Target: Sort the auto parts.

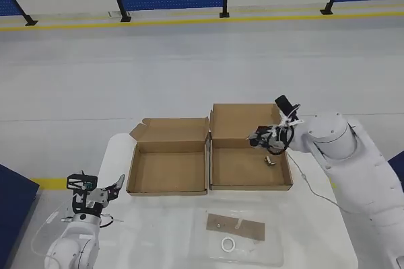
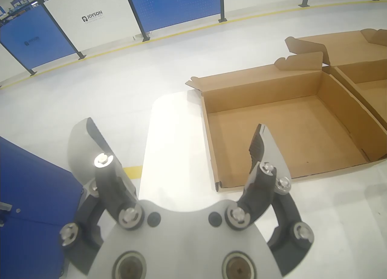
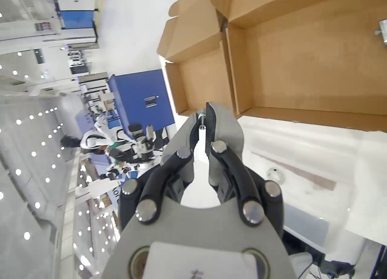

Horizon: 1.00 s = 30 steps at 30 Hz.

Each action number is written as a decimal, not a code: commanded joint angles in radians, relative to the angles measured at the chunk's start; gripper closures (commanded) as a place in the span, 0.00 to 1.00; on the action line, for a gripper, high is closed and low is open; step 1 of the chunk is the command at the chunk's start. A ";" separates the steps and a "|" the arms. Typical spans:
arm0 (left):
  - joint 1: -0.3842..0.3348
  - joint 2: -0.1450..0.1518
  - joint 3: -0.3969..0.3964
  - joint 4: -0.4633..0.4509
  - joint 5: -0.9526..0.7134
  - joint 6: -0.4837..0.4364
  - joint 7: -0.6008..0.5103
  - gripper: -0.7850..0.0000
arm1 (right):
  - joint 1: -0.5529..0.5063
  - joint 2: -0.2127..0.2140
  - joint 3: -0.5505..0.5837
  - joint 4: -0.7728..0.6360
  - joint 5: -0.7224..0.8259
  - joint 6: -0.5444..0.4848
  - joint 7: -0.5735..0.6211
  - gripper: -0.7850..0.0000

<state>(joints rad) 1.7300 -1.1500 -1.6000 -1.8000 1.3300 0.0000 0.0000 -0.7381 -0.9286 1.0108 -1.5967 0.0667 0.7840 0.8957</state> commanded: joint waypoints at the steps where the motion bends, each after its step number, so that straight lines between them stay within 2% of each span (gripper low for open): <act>1: 0.000 0.000 0.000 0.000 0.000 0.000 0.000 0.00 | 0.021 -0.011 -0.043 0.034 0.001 0.008 -0.001 1.00; 4: 0.000 0.000 0.000 0.000 0.000 0.000 0.000 0.00 | 0.054 -0.029 -0.110 0.084 -0.033 0.017 -0.025 1.00; 7: 0.000 0.000 0.000 0.000 0.000 0.000 0.000 0.00 | 0.084 -0.045 -0.164 0.132 -0.056 -0.015 -0.024 1.00; 19: 0.000 0.000 0.000 0.000 0.000 0.000 0.000 0.00 | 0.082 -0.044 -0.166 0.131 -0.064 -0.016 -0.033 1.00; 22: 0.000 0.000 0.000 0.000 0.000 0.000 0.000 0.00 | 0.084 -0.048 -0.211 0.105 -0.176 0.050 -0.095 1.00; 24: 0.000 0.000 0.000 0.000 0.000 0.000 0.000 0.00 | 0.106 -0.058 -0.271 0.115 -0.276 0.133 -0.126 1.00; 27: 0.000 0.000 0.000 0.000 0.000 0.000 0.000 0.00 | 0.153 -0.090 -0.364 0.174 -0.347 0.210 -0.136 1.00; 30: 0.000 0.000 0.000 0.000 0.000 0.000 0.000 0.00 | 0.202 -0.135 -0.436 0.273 -0.347 0.216 -0.137 1.00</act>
<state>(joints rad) 1.7300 -1.1500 -1.6000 -1.8000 1.3300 0.0000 0.0000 -0.5496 -1.0510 0.5922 -1.3575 -0.2890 1.0046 0.7577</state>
